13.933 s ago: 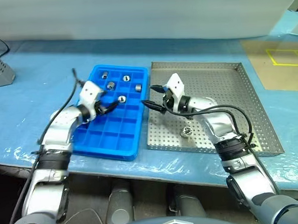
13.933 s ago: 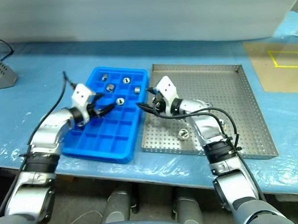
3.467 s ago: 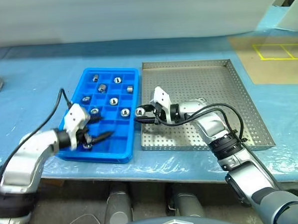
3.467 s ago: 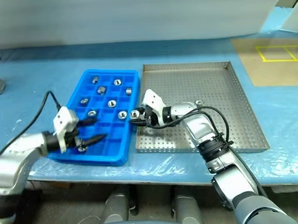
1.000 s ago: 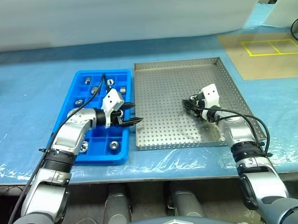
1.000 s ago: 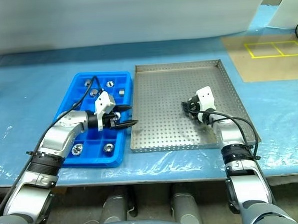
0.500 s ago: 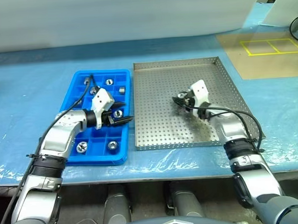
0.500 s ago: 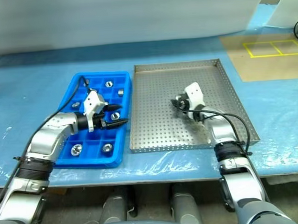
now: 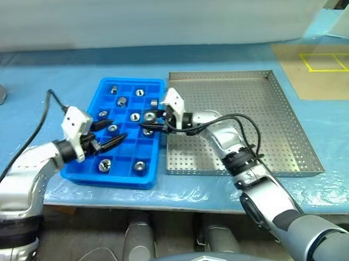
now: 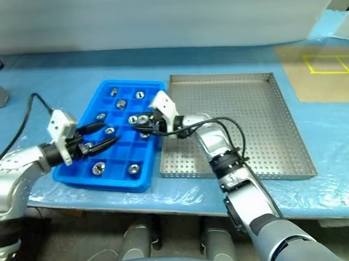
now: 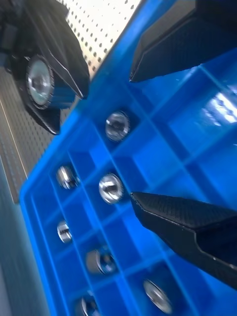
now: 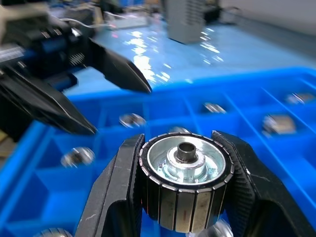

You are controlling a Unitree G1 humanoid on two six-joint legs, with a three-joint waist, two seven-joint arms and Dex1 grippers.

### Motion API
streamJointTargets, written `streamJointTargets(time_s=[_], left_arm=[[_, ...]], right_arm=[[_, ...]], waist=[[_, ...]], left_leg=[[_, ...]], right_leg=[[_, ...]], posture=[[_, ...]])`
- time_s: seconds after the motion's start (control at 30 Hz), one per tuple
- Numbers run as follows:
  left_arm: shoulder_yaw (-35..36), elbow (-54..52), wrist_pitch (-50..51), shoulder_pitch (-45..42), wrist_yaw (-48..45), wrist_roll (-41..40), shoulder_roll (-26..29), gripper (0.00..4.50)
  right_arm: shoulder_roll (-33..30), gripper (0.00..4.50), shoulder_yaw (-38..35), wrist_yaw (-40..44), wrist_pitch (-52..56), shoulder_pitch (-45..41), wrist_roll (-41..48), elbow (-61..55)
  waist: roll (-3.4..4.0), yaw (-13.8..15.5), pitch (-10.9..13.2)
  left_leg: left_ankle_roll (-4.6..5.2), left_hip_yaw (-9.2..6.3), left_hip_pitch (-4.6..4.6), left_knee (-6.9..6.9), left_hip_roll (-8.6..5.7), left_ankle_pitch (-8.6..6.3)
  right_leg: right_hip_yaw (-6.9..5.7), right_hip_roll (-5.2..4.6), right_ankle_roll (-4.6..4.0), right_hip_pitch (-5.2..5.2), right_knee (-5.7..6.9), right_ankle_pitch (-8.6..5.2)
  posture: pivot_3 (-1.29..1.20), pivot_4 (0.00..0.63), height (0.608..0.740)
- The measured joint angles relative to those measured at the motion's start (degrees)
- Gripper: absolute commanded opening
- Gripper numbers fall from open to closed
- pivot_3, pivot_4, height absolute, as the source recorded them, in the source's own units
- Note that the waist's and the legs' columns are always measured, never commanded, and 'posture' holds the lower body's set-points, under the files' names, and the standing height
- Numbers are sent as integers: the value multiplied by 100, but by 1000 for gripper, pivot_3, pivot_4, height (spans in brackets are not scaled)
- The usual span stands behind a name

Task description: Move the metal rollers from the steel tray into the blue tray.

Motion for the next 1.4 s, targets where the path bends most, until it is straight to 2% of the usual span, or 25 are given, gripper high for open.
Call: streamJointTargets(time_s=[0.23,0.27,0.5,0.67,0.7,0.8,1.03,1.13,1.27,1.4], left_arm=[[682,-1155,327,1107,620,-294,-124,3722],[717,-1281,338,1226,703,-312,-162,3722],[641,-1623,376,1449,1061,-413,-326,3722],[491,-1494,376,1047,1050,-428,-226,3722],[479,-1447,374,976,1035,-428,-190,3722],[312,-1246,371,801,959,-424,-106,3722],[36,-767,293,384,729,-385,9,3722],[-197,-530,230,99,581,-359,36,3722],[-774,104,-54,-607,362,-138,-49,3722],[-1415,1034,-406,-1456,318,294,-491,3722]], right_arm=[[284,1683,581,507,-384,-43,-193,291],[271,1683,593,513,-393,-38,-212,348],[170,1683,426,267,-631,-104,-342,1185],[175,1683,332,163,-790,-173,-398,1412],[189,2426,329,173,-806,-172,-401,1413],[191,3329,261,321,-628,-99,-294,1259],[115,3329,141,206,-336,60,-222,919],[-3,3329,4,-22,-351,62,-231,906],[-454,3329,-417,-204,-159,117,-84,374],[-1065,3329,-960,-481,191,355,80,-534]], waist=[[1,428,2],[1,467,2],[3,615,3],[0,588,1],[0,574,1],[-1,564,1],[-2,523,0],[-3,495,-1],[-3,433,-1],[-11,281,-6]], left_leg=[[-1,-7,0,-7,-6,-2],[-1,-11,-1,-8,-6,-2],[-9,-16,14,-27,-8,2],[-24,-18,13,-32,-7,12],[-25,-17,12,-34,-7,13],[-26,-16,5,-36,-7,13],[-32,-15,-3,-36,-8,17],[-35,-14,1,-36,-9,19],[-40,-12,5,-29,-12,23],[-58,-12,7,-12,-13,36]], right_leg=[[-1,-6,19,4,-9,-12],[-2,-5,42,5,-9,-25],[0,-3,49,5,-3,-29],[1,2,48,1,-2,-28],[4,3,47,-3,-3,-28],[4,5,21,-6,-6,-17],[4,5,9,-17,-2,-11],[4,4,39,-13,1,-26],[6,2,39,-5,9,-22],[10,3,17,6,13,-3]], posture=[[455,150,740],[457,150,740],[423,150,740],[384,150,740],[375,150,740],[352,150,740],[278,150,740],[200,150,740],[82,150,740],[-41,150,740]])
